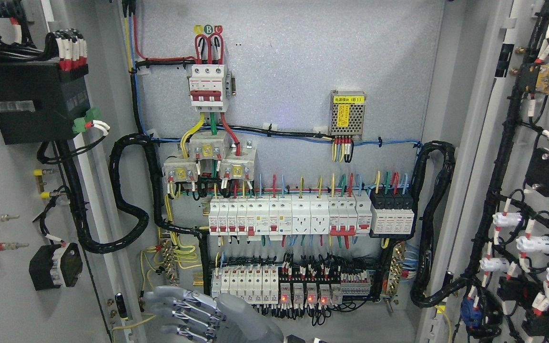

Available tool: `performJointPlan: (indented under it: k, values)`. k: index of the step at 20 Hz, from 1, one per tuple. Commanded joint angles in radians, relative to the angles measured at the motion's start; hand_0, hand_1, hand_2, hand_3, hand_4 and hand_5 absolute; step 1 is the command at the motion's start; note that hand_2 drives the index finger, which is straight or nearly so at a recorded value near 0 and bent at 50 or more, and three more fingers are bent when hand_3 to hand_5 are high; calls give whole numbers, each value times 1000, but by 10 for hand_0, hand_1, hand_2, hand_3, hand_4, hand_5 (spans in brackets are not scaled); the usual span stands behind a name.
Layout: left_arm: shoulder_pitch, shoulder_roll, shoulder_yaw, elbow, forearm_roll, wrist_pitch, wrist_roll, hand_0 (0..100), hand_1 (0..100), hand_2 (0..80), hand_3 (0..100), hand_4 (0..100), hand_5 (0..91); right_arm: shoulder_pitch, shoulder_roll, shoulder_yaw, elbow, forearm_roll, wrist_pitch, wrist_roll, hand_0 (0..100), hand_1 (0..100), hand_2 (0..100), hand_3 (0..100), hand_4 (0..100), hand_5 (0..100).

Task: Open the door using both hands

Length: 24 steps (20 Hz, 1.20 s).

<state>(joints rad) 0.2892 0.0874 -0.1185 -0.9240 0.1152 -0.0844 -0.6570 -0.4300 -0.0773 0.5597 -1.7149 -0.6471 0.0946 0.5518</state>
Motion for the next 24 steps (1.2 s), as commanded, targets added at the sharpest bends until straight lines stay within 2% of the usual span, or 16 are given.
performJointPlan:
  k: [1, 3, 5, 7, 9, 12, 14, 17, 19, 22, 24]
  values:
    - [102, 38, -1, -746, -2, 0, -107, 288, 0, 27, 28, 34, 0, 249, 2, -228, -172, 165, -91, -35, 219, 0, 0, 0, 0, 0]
    - [107, 38, -3, -821, 1, 0, -113, 288, 0, 27, 28, 34, 0, 321, -4, -234, -184, 207, -174, -41, 219, 0, 0, 0, 0, 0]
    - [107, 37, -3, -904, 3, -1, -115, 288, 0, 28, 28, 33, 0, 406, -10, -273, -196, 213, -232, -53, 219, 0, 0, 0, 0, 0]
    - [105, 34, -3, -960, 9, -15, -116, 288, 0, 28, 28, 33, 0, 494, -25, -315, -224, 248, -268, -93, 219, 0, 0, 0, 0, 0]
    - [105, 38, -7, -978, 17, -84, -116, 289, 0, 28, 28, 33, 0, 569, -54, -365, -226, 285, -323, -133, 219, 0, 0, 0, 0, 0]
    - [116, 49, -10, -1009, 18, -152, -118, 289, 0, 28, 28, 33, 0, 658, -123, -405, -229, 287, -409, -141, 219, 0, 0, 0, 0, 0]
    - [131, 45, -9, -1038, 18, -178, -118, 289, 0, 28, 28, 33, 0, 701, -150, -451, -232, 285, -441, -141, 219, 0, 0, 0, 0, 0]
    - [143, 28, 0, -1055, 20, -222, -118, 289, 0, 28, 28, 33, 0, 757, -154, -491, -232, 285, -463, -142, 219, 0, 0, 0, 0, 0]
    - [154, 23, 23, -1070, 32, -254, -118, 289, 0, 28, 28, 33, 0, 795, -171, -512, -232, 285, -479, -142, 219, 0, 0, 0, 0, 0]
    - [150, -5, 115, -1090, 52, -255, -118, 289, 0, 28, 28, 33, 0, 836, -183, -529, -226, 282, -545, -141, 219, 0, 0, 0, 0, 0]
    - [148, -3, 161, -1093, 84, -253, -118, 289, 0, 28, 28, 33, 0, 855, -182, -546, -221, 280, -553, -141, 219, 0, 0, 0, 0, 0]
